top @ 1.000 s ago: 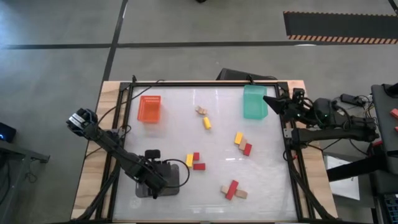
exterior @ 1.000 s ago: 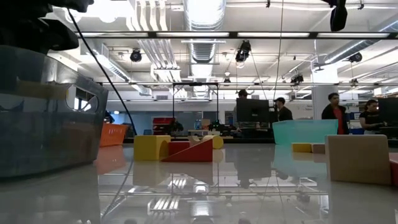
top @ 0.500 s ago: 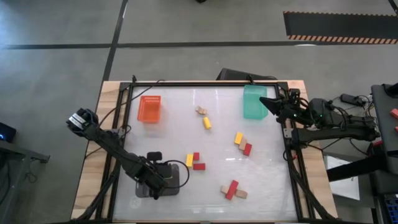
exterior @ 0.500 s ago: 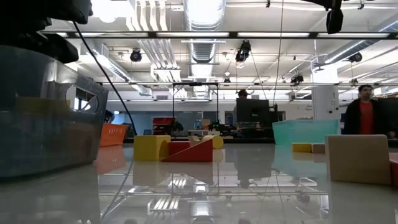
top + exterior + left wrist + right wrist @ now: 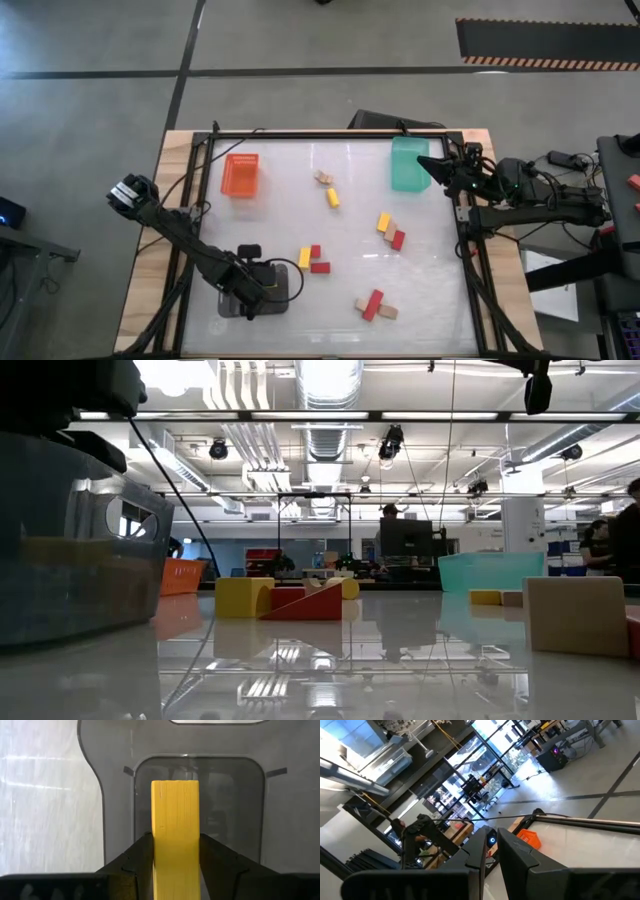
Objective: Sort & place blocks by color
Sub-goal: Put the yellow block into the black bin
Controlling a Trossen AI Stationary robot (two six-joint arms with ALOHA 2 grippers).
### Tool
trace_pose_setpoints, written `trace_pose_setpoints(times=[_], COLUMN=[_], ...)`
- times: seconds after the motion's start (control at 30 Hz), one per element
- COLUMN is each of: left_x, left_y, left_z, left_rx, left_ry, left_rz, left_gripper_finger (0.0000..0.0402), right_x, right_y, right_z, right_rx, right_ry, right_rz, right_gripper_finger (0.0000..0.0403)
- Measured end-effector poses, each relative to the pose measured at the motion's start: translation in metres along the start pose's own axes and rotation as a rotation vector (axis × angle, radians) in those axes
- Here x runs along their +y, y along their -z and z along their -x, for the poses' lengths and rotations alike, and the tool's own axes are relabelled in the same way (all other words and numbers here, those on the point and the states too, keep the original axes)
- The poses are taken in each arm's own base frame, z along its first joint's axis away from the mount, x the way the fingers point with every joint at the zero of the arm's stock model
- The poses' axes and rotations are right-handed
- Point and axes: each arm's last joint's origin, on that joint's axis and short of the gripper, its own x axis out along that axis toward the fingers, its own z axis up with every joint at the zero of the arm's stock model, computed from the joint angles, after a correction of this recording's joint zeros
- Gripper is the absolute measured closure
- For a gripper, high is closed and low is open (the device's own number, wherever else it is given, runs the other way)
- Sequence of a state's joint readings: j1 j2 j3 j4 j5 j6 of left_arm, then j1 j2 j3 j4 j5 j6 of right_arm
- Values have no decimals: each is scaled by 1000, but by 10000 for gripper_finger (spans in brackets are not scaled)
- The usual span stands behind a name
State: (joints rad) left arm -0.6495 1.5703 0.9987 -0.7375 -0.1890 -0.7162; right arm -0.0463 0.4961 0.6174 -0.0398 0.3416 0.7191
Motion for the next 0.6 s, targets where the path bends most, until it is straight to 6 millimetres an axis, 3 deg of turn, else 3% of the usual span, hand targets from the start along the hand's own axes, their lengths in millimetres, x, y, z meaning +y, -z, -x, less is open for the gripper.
trace_pose_setpoints(times=[0.6], left_x=[1], left_y=[4], left_z=[-8], left_rx=[-10], left_ry=[11], left_rz=[12], left_gripper_finger=[276], right_x=[0], right_y=[0], right_z=[0], right_rx=[0], right_ry=[0], right_rz=[-27], right_gripper_finger=[364])
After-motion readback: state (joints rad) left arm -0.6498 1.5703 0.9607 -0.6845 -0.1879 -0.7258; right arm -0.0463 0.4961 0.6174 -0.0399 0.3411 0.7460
